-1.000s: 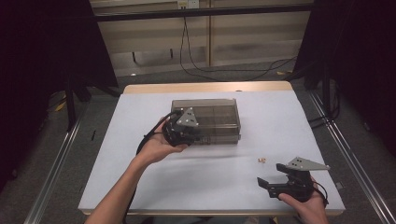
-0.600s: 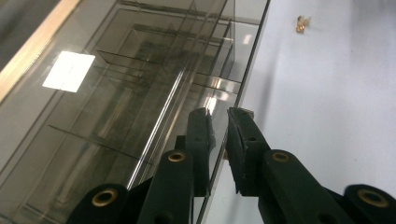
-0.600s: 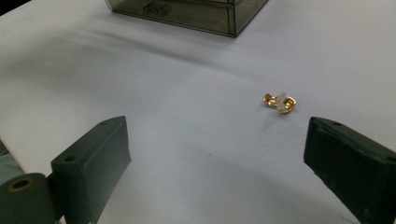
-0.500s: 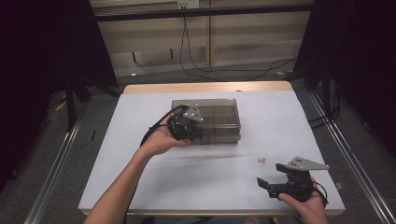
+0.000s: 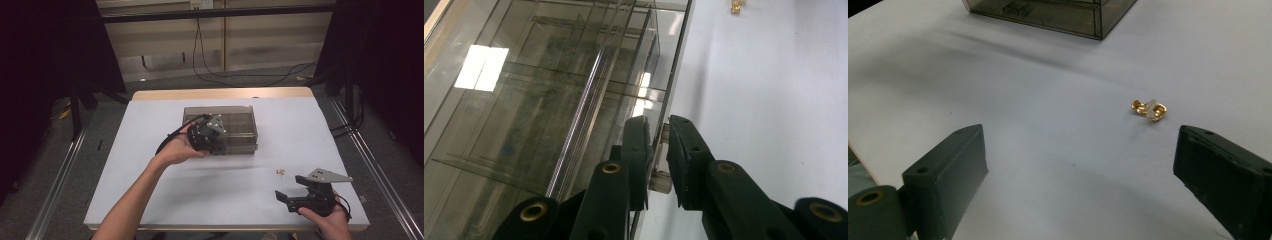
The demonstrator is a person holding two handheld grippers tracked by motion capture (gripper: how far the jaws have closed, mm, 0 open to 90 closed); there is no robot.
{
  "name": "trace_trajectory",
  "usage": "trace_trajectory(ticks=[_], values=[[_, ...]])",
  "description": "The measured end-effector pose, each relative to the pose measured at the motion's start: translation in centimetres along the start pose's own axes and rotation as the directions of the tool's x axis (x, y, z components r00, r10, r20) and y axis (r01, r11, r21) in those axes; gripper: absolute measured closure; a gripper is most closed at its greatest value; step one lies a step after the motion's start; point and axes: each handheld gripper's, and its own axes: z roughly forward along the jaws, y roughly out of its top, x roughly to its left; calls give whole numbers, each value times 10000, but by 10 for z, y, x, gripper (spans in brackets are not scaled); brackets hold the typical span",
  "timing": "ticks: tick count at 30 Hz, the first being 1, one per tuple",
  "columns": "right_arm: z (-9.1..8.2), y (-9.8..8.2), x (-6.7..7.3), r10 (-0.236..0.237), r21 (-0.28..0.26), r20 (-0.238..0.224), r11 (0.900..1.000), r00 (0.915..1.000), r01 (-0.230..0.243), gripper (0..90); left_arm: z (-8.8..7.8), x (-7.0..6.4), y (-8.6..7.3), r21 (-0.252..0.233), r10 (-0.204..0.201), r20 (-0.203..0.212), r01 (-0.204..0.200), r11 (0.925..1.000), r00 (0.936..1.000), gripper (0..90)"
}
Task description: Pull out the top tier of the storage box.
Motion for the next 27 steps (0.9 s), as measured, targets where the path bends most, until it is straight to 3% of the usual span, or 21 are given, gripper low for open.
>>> trace_trajectory(ticks=[16,27], values=[[0,0,0,5,60,-3,10000,10000,-5,67,0,2,0,-32,-90,178,90,10000,9998,836],[1,0,0,-11,66,-7,10000,10000,11,65,0,-4,0,-16,147,190,-146,9999,9997,848]])
